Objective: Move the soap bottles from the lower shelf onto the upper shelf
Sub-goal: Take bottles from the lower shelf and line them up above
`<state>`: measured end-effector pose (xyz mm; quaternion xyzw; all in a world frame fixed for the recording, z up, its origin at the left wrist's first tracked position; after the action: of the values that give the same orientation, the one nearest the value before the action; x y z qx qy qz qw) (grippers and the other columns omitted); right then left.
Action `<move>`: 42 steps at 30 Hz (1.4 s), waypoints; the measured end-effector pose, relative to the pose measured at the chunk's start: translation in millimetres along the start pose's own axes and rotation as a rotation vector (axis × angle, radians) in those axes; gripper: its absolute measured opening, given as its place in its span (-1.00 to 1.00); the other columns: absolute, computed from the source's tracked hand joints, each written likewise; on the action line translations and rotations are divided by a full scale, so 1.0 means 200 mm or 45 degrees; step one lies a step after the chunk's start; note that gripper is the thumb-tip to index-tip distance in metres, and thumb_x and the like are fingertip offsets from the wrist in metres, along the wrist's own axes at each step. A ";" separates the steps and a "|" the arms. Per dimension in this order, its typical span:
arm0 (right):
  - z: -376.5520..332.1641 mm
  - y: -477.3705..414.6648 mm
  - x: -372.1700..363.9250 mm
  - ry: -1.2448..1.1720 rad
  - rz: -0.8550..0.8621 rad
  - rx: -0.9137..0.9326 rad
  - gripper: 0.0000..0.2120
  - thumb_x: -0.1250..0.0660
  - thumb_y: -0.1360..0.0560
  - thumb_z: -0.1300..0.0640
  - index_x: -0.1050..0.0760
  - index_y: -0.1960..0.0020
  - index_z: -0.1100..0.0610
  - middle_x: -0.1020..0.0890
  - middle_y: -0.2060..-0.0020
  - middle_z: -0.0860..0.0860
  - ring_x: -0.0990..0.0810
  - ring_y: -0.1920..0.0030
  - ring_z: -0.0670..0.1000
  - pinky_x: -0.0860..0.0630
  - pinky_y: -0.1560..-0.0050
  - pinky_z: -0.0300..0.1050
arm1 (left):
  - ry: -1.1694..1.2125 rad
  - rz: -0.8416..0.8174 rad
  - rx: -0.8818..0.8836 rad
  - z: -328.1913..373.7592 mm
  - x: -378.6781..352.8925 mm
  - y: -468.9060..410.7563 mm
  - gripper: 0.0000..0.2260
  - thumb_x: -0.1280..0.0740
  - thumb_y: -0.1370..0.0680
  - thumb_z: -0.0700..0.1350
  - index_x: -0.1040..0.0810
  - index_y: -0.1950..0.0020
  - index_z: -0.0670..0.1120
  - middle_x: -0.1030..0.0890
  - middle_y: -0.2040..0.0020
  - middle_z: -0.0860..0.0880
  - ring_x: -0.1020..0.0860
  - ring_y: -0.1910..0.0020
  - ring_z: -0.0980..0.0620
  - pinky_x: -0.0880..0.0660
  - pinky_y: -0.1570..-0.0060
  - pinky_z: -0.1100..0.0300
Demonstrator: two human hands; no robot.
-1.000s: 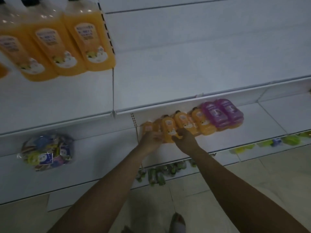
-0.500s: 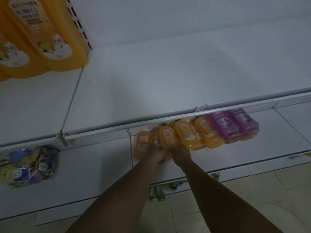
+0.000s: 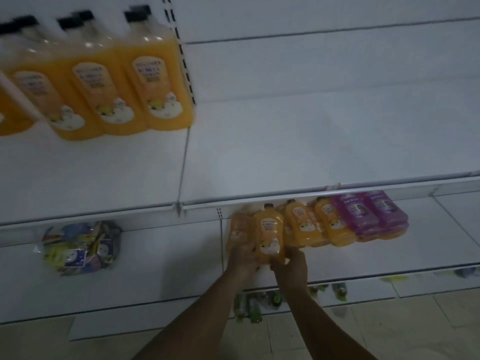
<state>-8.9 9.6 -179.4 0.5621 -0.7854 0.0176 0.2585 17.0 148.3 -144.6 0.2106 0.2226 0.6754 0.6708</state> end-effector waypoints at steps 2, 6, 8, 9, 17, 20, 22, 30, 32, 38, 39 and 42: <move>-0.04 0.16 0.00 0.008 0.033 -0.011 -0.74 -0.53 -0.44 0.23 -0.55 -0.07 0.09 -0.61 0.04 -0.01 -0.64 0.06 0.01 -0.58 0.09 -0.13 | 0.060 -0.048 -0.073 0.03 0.07 0.18 -0.91 -0.45 -0.55 -0.27 -0.69 -0.02 -0.15 -0.73 0.10 -0.05 -0.72 0.14 -0.01 -0.62 0.20 0.21; -0.15 0.50 -0.01 -0.056 -0.001 0.222 -0.53 -0.61 -0.37 0.27 -0.49 -0.11 -0.06 -0.59 -0.01 -0.05 -0.67 0.07 0.02 -0.67 0.07 0.04 | -0.093 -0.118 -0.265 0.02 0.27 0.49 -0.61 -0.55 -0.45 -0.33 -0.67 -0.22 -0.03 -0.72 -0.14 -0.02 -0.71 -0.08 0.07 -0.63 0.03 0.25; -0.23 0.68 0.00 -0.093 -0.016 0.286 -0.48 -0.68 -0.30 0.22 -0.51 -0.08 -0.16 -0.66 0.08 -0.11 -0.69 0.22 -0.10 -0.66 0.17 -0.15 | -0.104 -0.041 -0.313 0.01 0.41 0.63 -0.57 -0.57 -0.44 -0.35 -0.65 -0.25 -0.05 -0.67 -0.22 -0.12 -0.70 -0.12 0.03 -0.63 0.02 0.22; -0.29 0.77 0.00 -0.120 -0.020 0.339 -0.49 -0.70 -0.27 0.08 -0.53 -0.08 -0.18 -0.67 0.13 -0.15 -0.68 0.25 -0.16 -0.62 0.21 -0.27 | -0.099 -0.003 -0.343 0.01 0.48 0.70 -0.59 -0.54 -0.46 -0.35 -0.64 -0.26 -0.06 -0.65 -0.24 -0.16 -0.69 -0.13 0.00 -0.63 0.00 0.21; -0.78 1.12 -0.05 -0.146 -0.331 0.687 -0.27 -0.59 -0.42 0.20 -0.43 -0.30 -0.48 -0.52 -0.07 -0.12 -0.68 0.14 -0.20 -0.60 0.22 -0.37 | -0.084 0.266 -0.751 0.26 0.91 1.25 -0.57 -0.52 -0.49 -0.32 -0.69 -0.24 0.13 -0.64 -0.21 -0.02 -0.71 -0.10 -0.07 -0.65 -0.05 0.09; -1.06 1.22 -0.03 -0.176 -0.402 0.802 -0.35 -0.56 -0.45 0.19 -0.40 -0.34 -0.34 -0.53 -0.09 -0.21 -0.70 0.22 -0.11 -0.60 0.31 -0.27 | -0.094 0.305 -0.868 0.44 1.02 1.43 -0.58 -0.52 -0.52 -0.19 -0.64 -0.32 0.14 -0.62 -0.27 0.02 -0.68 -0.18 -0.04 -0.64 -0.13 0.01; -1.27 1.25 -0.01 -0.136 -0.409 0.940 -0.38 -0.51 -0.45 0.01 -0.34 -0.40 -0.32 -0.51 -0.03 -0.24 -0.69 0.21 -0.11 -0.57 0.34 -0.27 | -0.106 0.354 -0.929 0.58 1.10 1.52 -0.60 -0.52 -0.51 -0.16 -0.64 -0.28 0.21 -0.63 -0.28 0.08 -0.67 -0.19 0.04 -0.65 -0.11 0.07; -1.94 1.12 -0.14 0.015 -0.332 1.344 -0.65 -0.39 -0.55 -0.15 -0.47 -0.29 -0.12 -0.48 -0.08 -0.20 -0.59 0.08 -0.18 -0.51 0.17 -0.41 | -0.267 0.562 -1.140 1.09 1.31 1.57 -0.57 -0.53 -0.51 -0.06 -0.57 -0.36 0.12 -0.60 -0.19 0.12 -0.66 -0.05 0.22 -0.56 0.09 0.46; -2.04 1.05 -0.21 0.042 -0.349 1.348 -0.69 -0.40 -0.58 -0.10 -0.52 -0.28 -0.06 -0.55 -0.08 -0.20 -0.58 0.03 -0.18 -0.52 0.12 -0.41 | -0.390 0.610 -1.176 1.18 1.38 1.49 -0.57 -0.51 -0.54 -0.03 -0.56 -0.40 0.09 -0.58 -0.19 0.12 -0.62 -0.07 0.22 -0.54 0.06 0.48; -2.17 0.86 -0.46 0.167 -0.389 1.257 -0.74 -0.43 -0.57 0.03 -0.61 -0.24 0.06 -0.69 -0.06 -0.13 -0.62 0.03 -0.16 -0.41 0.18 -0.45 | -0.634 0.619 -1.210 1.31 1.51 1.23 -0.66 -0.44 -0.60 -0.10 -0.58 -0.37 0.10 -0.61 -0.19 0.10 -0.57 -0.04 0.25 -0.44 -0.01 0.51; -2.18 0.84 -0.49 0.196 -0.384 1.259 -0.73 -0.43 -0.58 0.04 -0.61 -0.25 0.08 -0.69 -0.08 -0.10 -0.60 0.01 -0.16 -0.39 0.15 -0.45 | -0.654 0.606 -1.215 1.32 1.53 1.20 -0.67 -0.44 -0.59 -0.13 -0.60 -0.35 0.07 -0.63 -0.16 0.11 -0.58 -0.03 0.27 -0.49 -0.06 0.44; -2.21 0.77 -0.55 0.280 -0.355 1.222 -0.75 -0.43 -0.57 0.07 -0.62 -0.22 0.12 -0.69 -0.05 -0.07 -0.60 0.01 -0.12 -0.33 0.18 -0.46 | -0.677 0.570 -1.164 1.34 1.58 1.07 -0.70 -0.44 -0.58 -0.14 -0.63 -0.32 -0.01 -0.70 -0.17 0.07 -0.64 -0.14 0.10 -0.58 -0.23 0.08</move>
<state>49.7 303.4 197.0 0.7119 -0.5744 0.4008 0.0523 -4.2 468.6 193.0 0.1038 -0.3184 0.7523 0.5673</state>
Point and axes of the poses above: each hand's wrist, its own y-axis away from the middle knuckle, its own x-axis out of the back of the hand, z = x × y, the point moved 2 cm from there along -y, towards the middle knuckle
